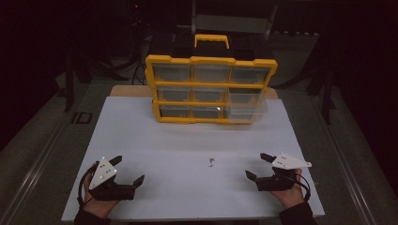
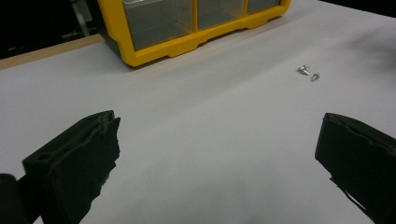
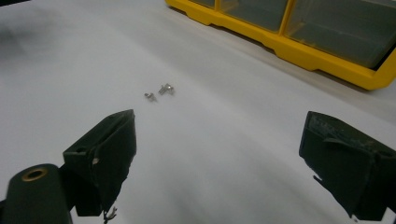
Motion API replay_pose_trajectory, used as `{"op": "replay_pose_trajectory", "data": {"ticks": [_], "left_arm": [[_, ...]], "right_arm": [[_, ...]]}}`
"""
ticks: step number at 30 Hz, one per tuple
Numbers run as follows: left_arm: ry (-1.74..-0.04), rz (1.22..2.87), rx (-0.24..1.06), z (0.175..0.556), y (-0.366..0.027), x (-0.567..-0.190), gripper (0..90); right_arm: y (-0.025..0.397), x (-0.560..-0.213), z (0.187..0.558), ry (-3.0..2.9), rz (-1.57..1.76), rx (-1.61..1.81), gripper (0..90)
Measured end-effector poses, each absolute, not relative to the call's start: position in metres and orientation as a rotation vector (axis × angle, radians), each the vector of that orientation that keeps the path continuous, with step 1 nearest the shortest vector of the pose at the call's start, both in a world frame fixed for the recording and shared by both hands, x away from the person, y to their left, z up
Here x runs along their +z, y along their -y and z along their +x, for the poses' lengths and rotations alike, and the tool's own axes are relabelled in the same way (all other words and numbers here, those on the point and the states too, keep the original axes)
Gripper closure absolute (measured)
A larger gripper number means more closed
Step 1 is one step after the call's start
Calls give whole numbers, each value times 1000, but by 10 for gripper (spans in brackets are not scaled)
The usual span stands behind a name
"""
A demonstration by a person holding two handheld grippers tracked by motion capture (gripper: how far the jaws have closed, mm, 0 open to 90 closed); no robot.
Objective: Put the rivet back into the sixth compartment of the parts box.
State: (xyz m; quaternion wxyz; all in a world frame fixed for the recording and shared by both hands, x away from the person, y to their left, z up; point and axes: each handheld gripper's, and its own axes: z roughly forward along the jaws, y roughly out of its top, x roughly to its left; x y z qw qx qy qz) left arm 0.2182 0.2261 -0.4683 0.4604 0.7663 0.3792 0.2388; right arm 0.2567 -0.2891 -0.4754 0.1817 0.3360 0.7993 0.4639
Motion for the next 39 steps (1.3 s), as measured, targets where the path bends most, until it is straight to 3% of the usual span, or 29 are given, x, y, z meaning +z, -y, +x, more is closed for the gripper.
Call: {"op": "replay_pose_trajectory", "data": {"ticks": [22, 39], "left_arm": [[-956, 1876, 611, 219, -226, -472, 4], [-941, 1896, 599, 220, -222, -475, 4]], "right_arm": [[269, -472, 265, -2329, 917, 1280, 115], [219, -426, 306, -2398, 771, 1282, 131]]}}
